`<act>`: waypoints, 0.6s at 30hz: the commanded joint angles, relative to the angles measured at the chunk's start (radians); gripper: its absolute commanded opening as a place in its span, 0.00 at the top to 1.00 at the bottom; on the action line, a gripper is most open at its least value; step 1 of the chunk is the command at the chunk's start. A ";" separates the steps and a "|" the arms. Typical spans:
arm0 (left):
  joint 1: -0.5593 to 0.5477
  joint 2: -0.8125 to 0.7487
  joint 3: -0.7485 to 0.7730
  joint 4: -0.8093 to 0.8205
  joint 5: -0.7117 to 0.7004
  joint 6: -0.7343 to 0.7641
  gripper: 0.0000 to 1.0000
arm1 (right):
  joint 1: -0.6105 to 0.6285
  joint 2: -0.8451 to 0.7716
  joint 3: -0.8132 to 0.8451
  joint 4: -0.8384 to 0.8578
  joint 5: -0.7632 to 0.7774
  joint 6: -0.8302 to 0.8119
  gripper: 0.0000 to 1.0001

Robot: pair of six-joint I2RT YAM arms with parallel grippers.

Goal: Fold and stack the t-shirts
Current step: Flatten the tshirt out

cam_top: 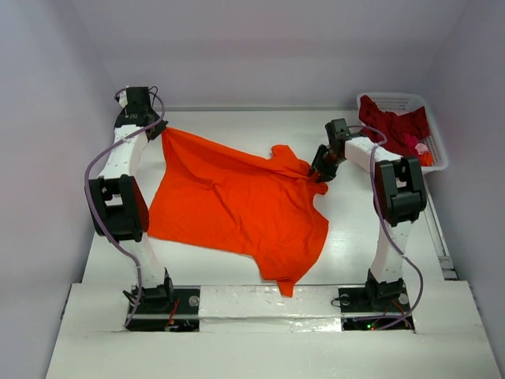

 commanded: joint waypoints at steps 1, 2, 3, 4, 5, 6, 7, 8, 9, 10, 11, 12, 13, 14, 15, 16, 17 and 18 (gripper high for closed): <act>0.006 -0.069 0.041 0.007 -0.011 0.008 1.00 | 0.040 -0.043 -0.077 0.035 0.004 -0.023 0.54; 0.006 -0.066 0.050 0.004 -0.011 0.006 1.00 | 0.051 -0.047 -0.086 0.035 0.010 -0.028 0.54; 0.006 -0.064 0.055 0.001 -0.013 0.006 1.00 | 0.069 -0.058 -0.099 0.041 0.007 -0.032 0.54; 0.006 -0.061 0.058 -0.002 -0.013 0.005 1.00 | 0.069 -0.064 -0.128 0.047 0.001 -0.034 0.54; 0.006 -0.060 0.064 -0.003 -0.013 0.005 1.00 | 0.085 -0.072 -0.142 0.053 -0.005 -0.034 0.54; 0.006 -0.060 0.067 -0.005 -0.013 0.005 1.00 | 0.106 -0.085 -0.155 0.064 -0.003 -0.032 0.54; 0.006 -0.058 0.067 -0.005 -0.013 0.005 1.00 | 0.120 -0.092 -0.180 0.067 -0.003 -0.032 0.54; 0.006 -0.058 0.069 -0.009 -0.013 0.005 1.00 | 0.135 -0.099 -0.194 0.068 0.003 -0.032 0.54; 0.006 -0.055 0.070 -0.011 -0.014 0.006 1.00 | 0.152 -0.105 -0.208 0.078 0.004 -0.029 0.54; 0.006 -0.054 0.070 -0.014 -0.016 0.008 1.00 | 0.190 -0.122 -0.244 0.084 0.000 -0.023 0.54; 0.006 -0.054 0.070 -0.016 -0.016 0.008 1.00 | 0.213 -0.128 -0.261 0.093 -0.018 -0.018 0.54; 0.006 -0.054 0.070 -0.016 -0.019 0.009 1.00 | 0.238 -0.135 -0.278 0.101 -0.026 -0.011 0.54; 0.006 -0.052 0.072 -0.016 -0.019 0.011 1.00 | 0.287 -0.151 -0.298 0.110 -0.035 0.009 0.54; 0.006 -0.052 0.073 -0.017 -0.019 0.011 1.00 | 0.309 -0.162 -0.336 0.119 -0.054 0.018 0.54; 0.006 -0.052 0.073 -0.017 -0.021 0.011 1.00 | 0.328 -0.173 -0.352 0.130 -0.060 0.026 0.54; 0.006 -0.051 0.076 -0.019 -0.022 0.012 1.00 | 0.347 -0.184 -0.364 0.130 -0.065 0.037 0.54; 0.006 -0.049 0.081 -0.022 -0.024 0.012 1.00 | 0.379 -0.211 -0.370 0.125 -0.066 0.040 0.54; 0.006 -0.046 0.084 -0.023 -0.024 0.012 1.00 | 0.391 -0.227 -0.375 0.105 -0.060 0.040 0.54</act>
